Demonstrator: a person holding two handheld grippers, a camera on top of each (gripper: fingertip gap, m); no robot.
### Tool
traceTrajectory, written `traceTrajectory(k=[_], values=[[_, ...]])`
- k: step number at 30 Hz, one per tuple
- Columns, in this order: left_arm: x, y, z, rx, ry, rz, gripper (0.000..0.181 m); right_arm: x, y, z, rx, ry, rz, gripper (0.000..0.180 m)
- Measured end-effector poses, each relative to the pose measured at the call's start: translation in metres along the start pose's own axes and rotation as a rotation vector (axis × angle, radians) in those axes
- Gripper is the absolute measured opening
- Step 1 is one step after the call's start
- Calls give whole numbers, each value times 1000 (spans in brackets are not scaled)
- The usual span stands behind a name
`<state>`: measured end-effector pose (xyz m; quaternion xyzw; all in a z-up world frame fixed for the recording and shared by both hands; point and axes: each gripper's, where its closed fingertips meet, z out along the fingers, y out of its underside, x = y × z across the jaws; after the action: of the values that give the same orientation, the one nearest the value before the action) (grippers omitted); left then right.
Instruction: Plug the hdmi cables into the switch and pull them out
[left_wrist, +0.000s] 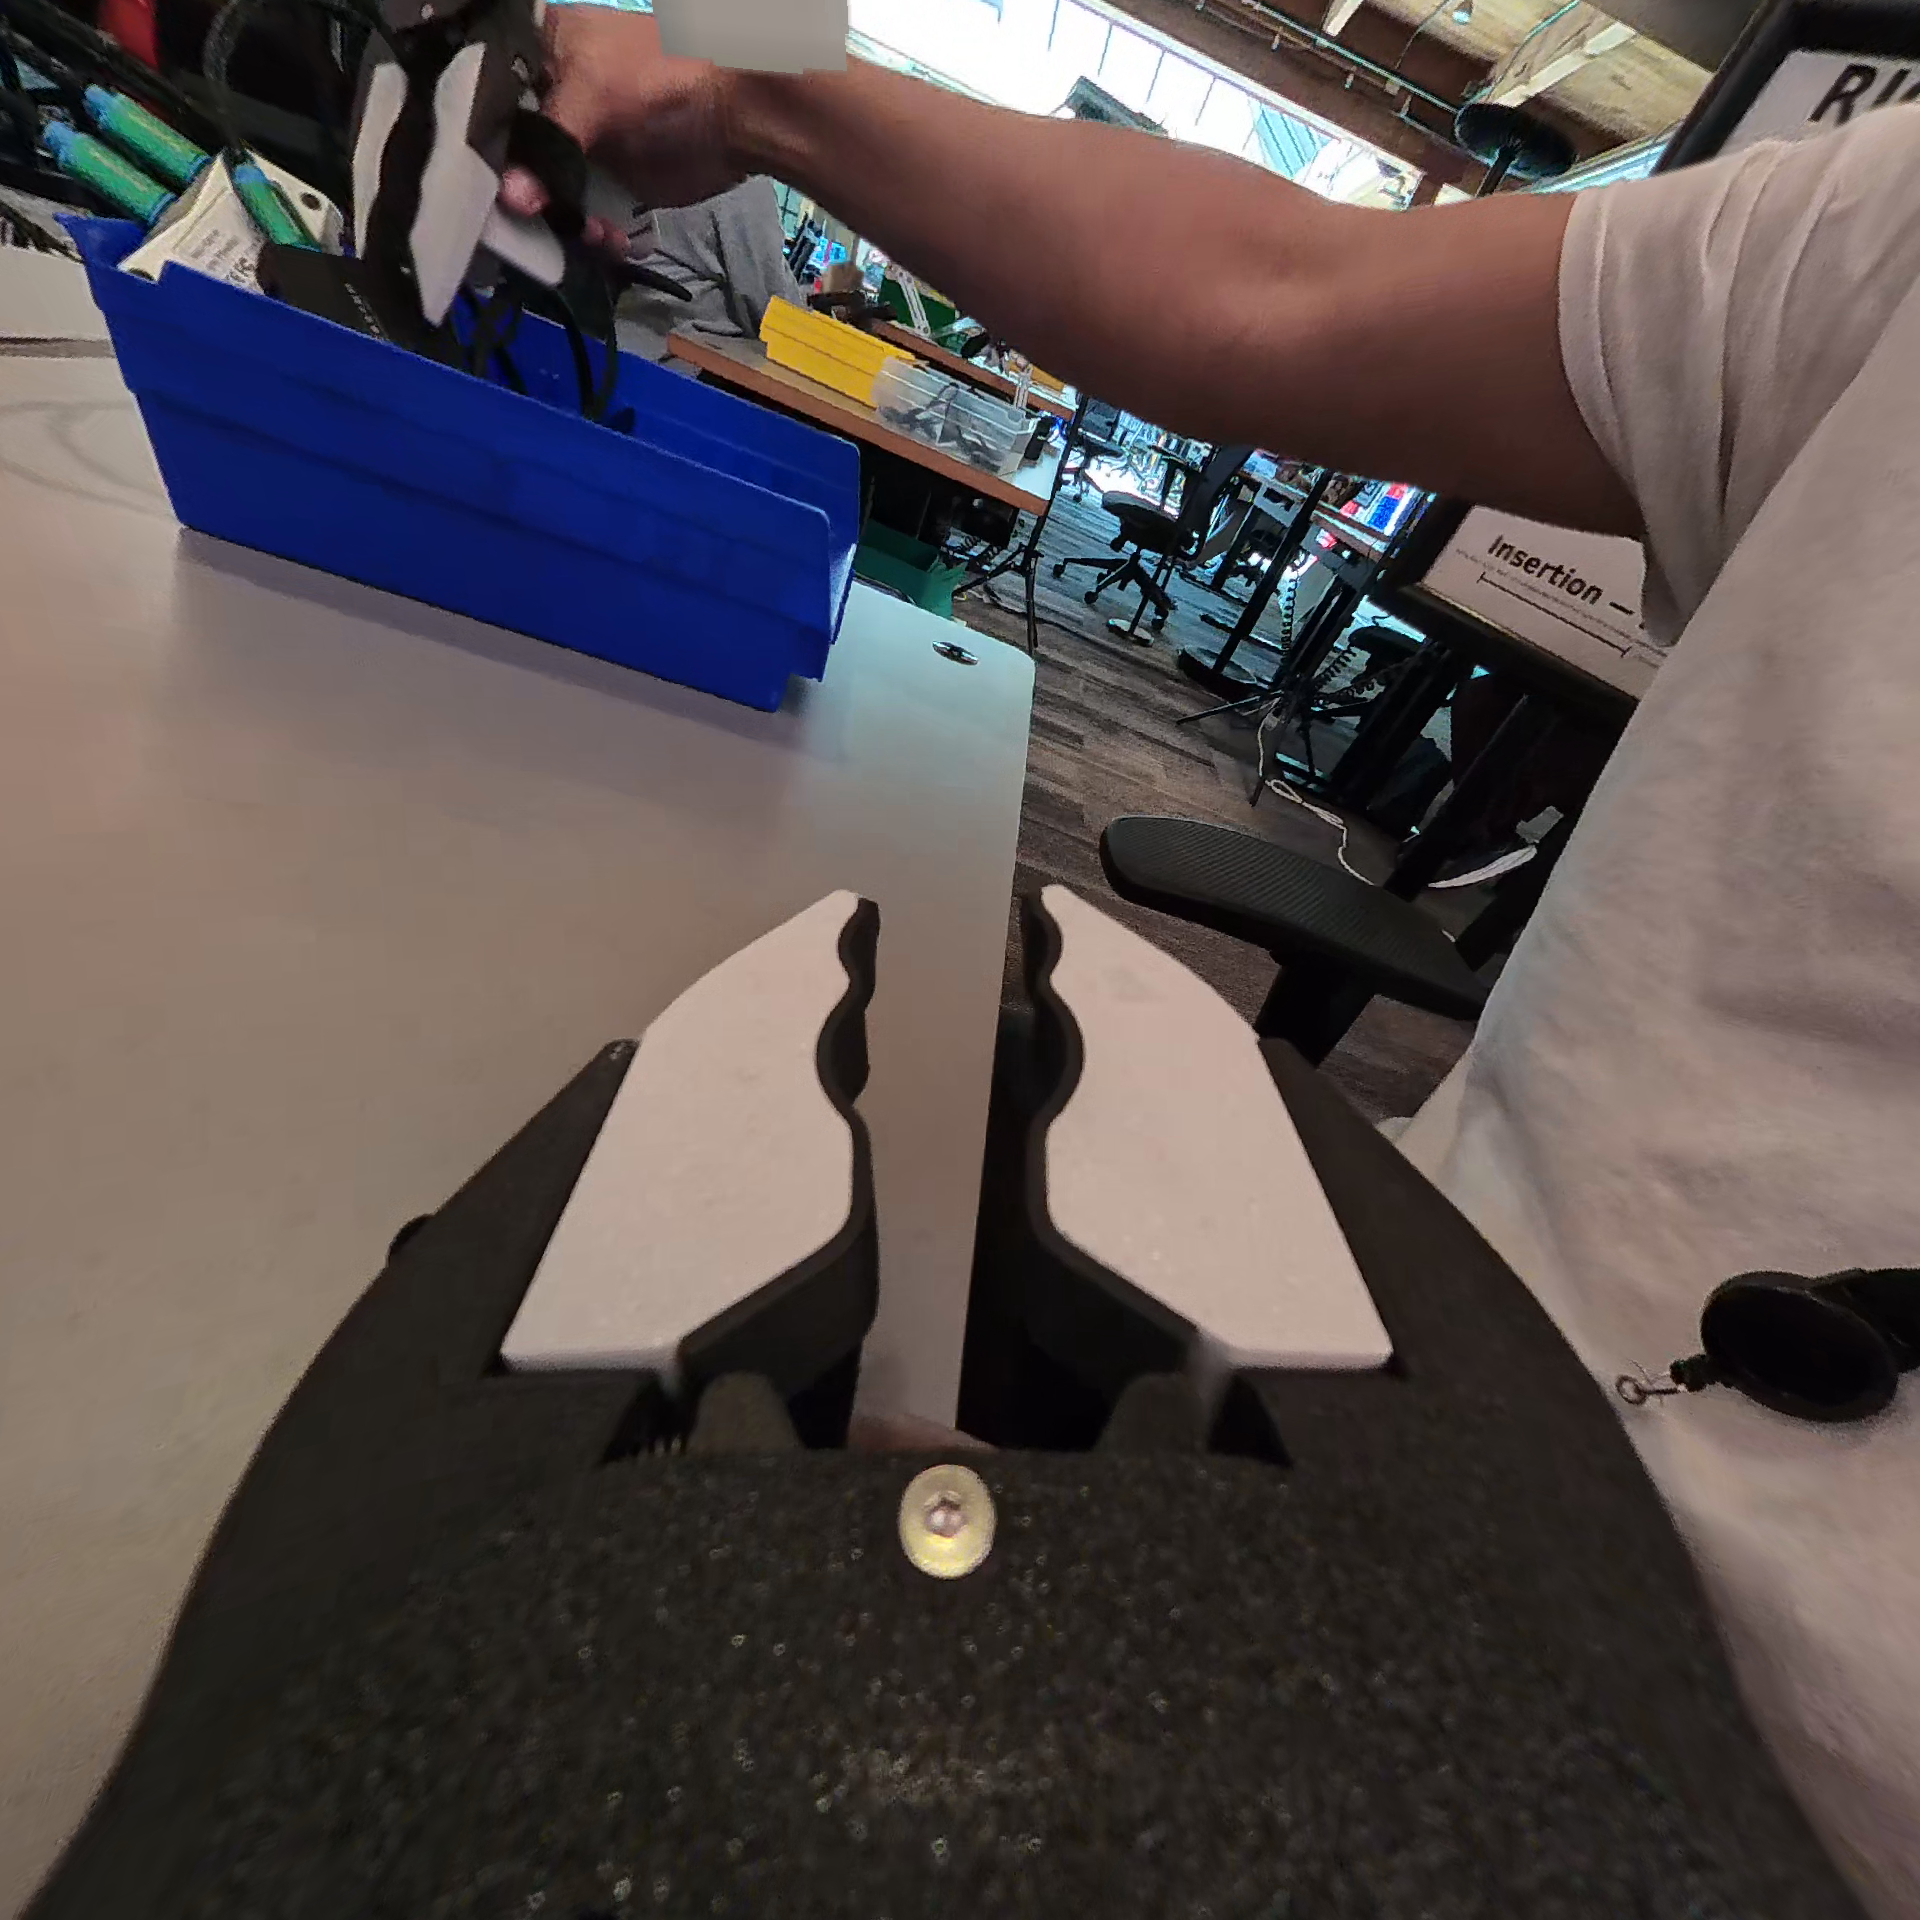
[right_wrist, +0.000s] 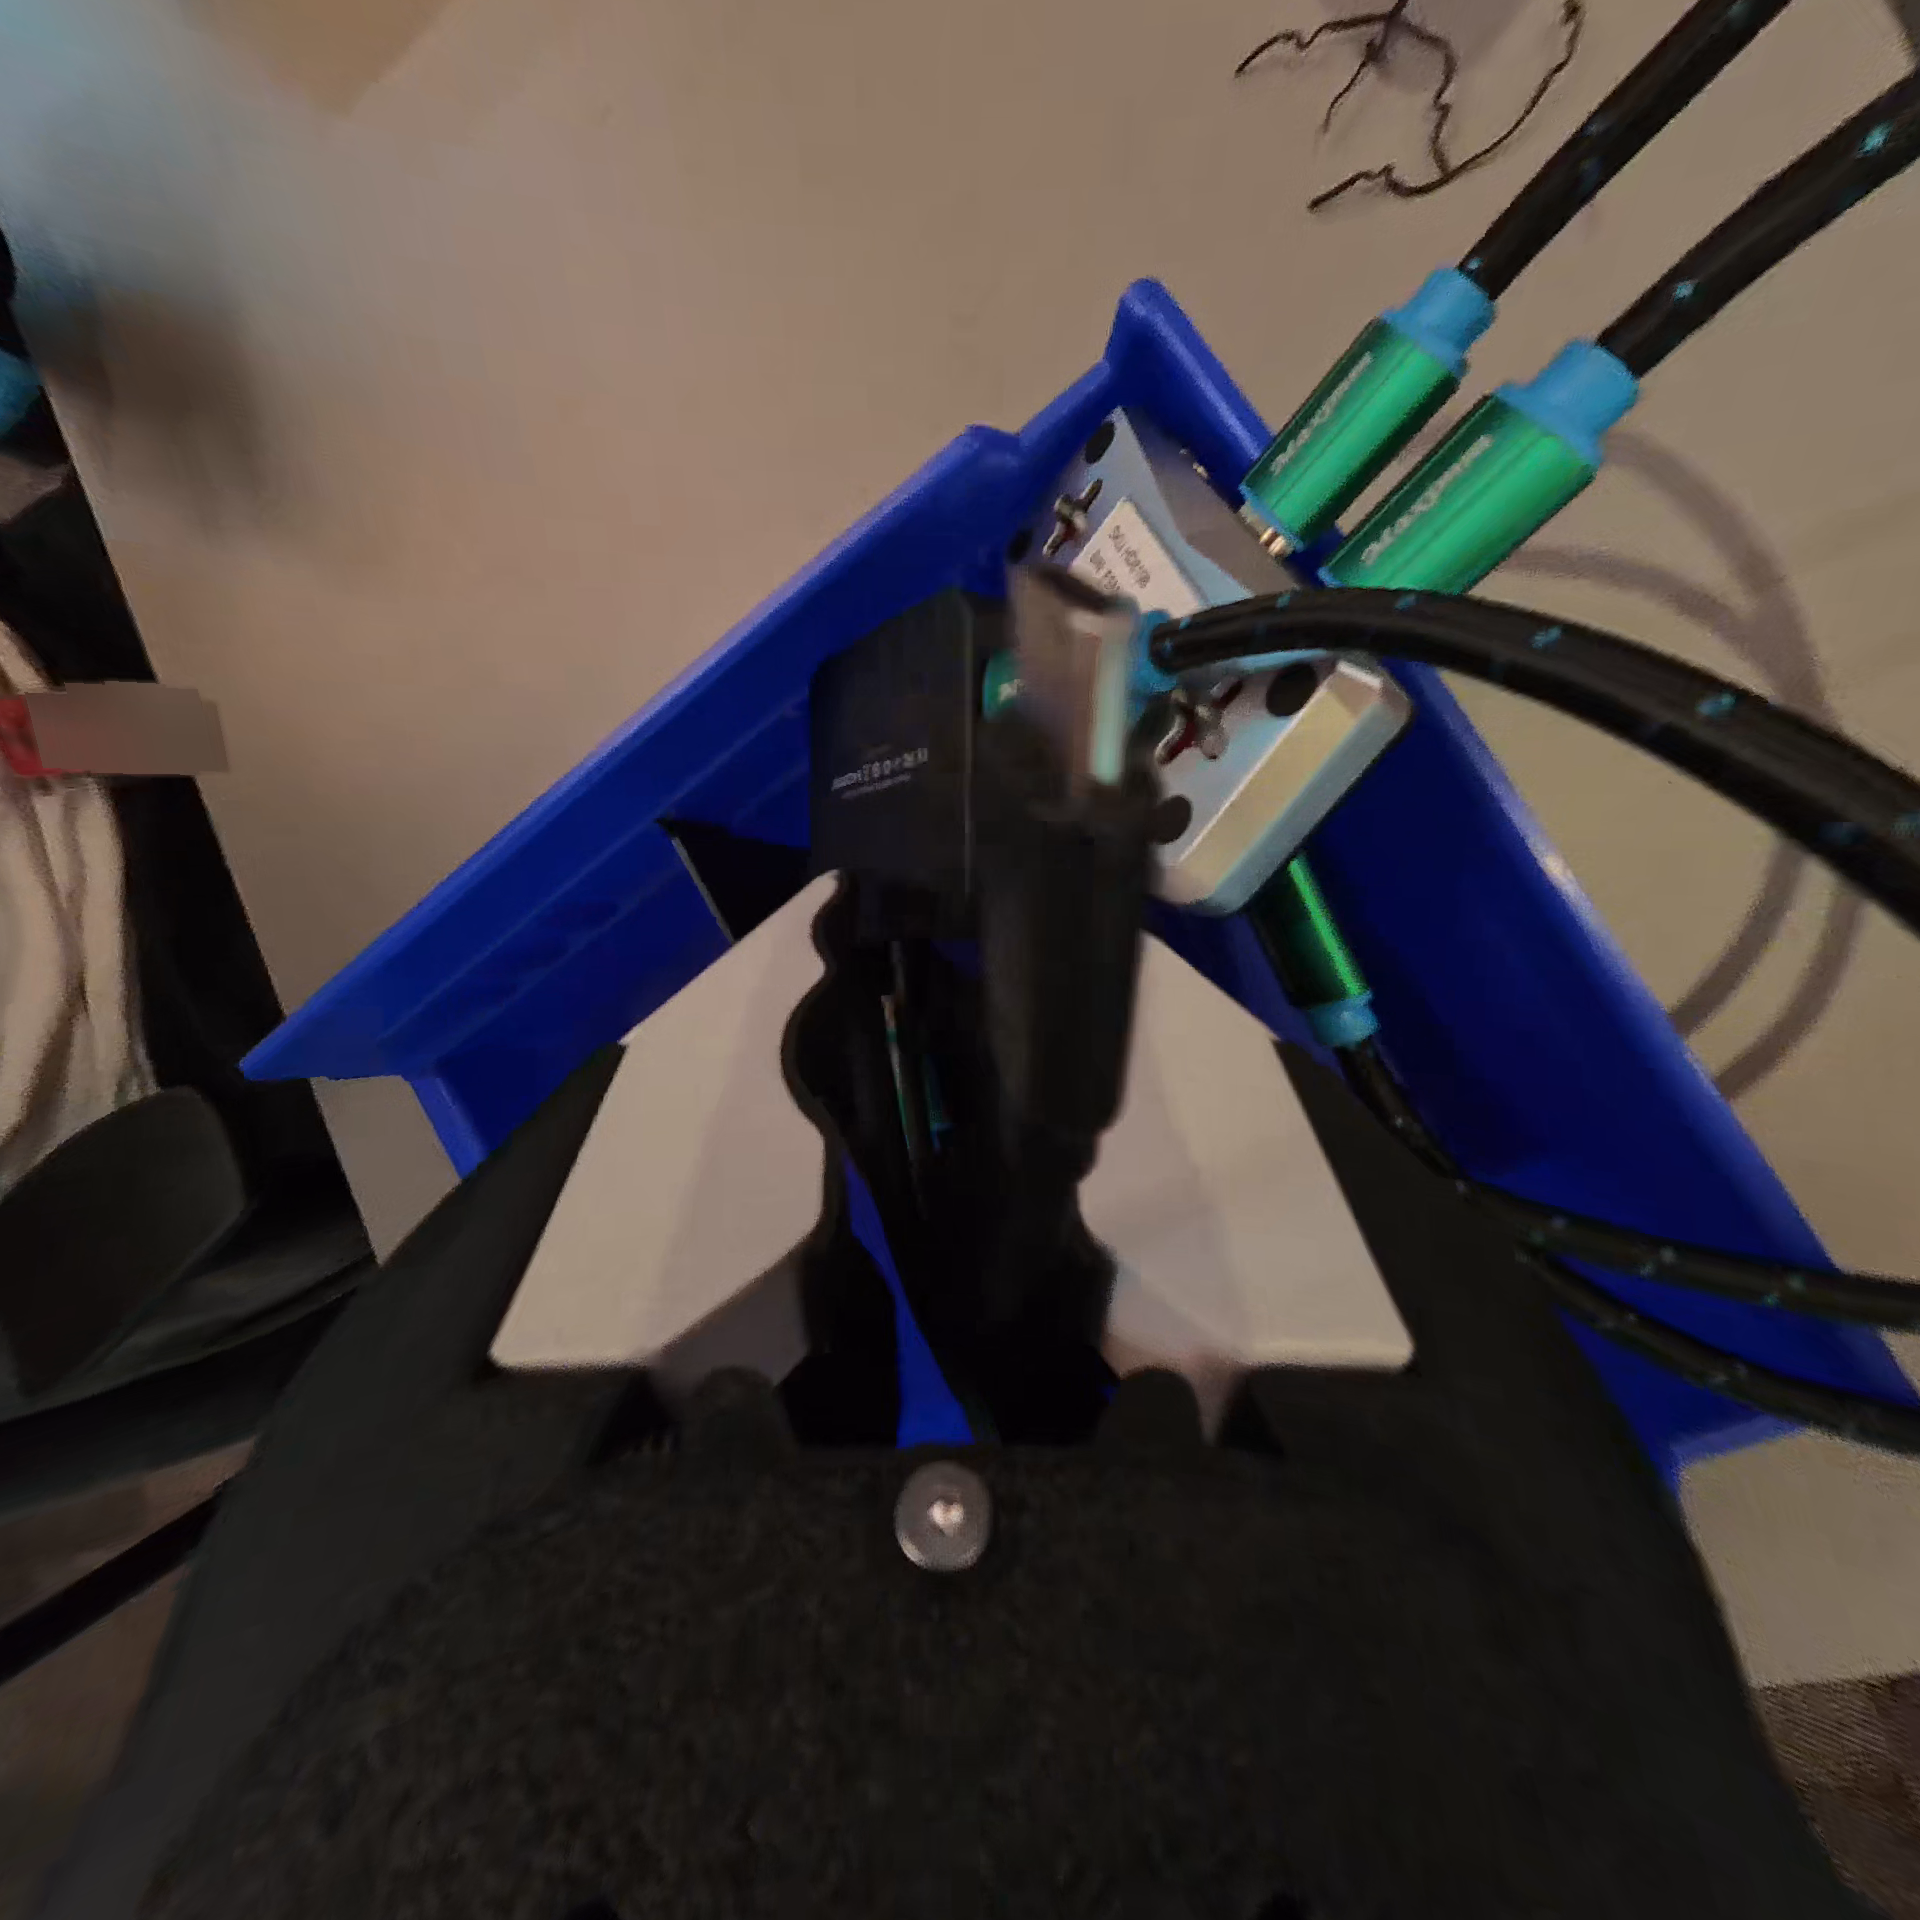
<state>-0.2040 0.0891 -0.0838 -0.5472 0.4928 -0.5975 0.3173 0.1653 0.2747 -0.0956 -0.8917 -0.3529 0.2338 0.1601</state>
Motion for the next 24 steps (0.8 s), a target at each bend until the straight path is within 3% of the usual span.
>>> traceTrajectory(k=[2, 8, 14, 17, 20, 22, 24], values=[[0, 2, 1, -8, 0, 1, 27, -2, 1, -9, 8, 32, -1, 54], [-3, 6, 3, -37, -49, 48, 27, -16, -16, -50, 133, 151, -51, 57], [-35, -2, -18, -31, -325, 183, 30, -42, -41, -102, 433, 448, -35, 69], [-56, -4, -50, -50, -534, 293, 30, -58, -26, -130, 570, 709, 47, 77], [-63, -18, -96, 25, -723, 312, 30, -90, 6, -154, 762, 929, 172, 65], [-66, -29, -134, 137, -842, 269, 30, -117, 27, -150, 922, 967, 251, 55], [-70, -37, -175, 228, -984, 238, 30, -132, 51, -123, 983, 934, 356, 54]])
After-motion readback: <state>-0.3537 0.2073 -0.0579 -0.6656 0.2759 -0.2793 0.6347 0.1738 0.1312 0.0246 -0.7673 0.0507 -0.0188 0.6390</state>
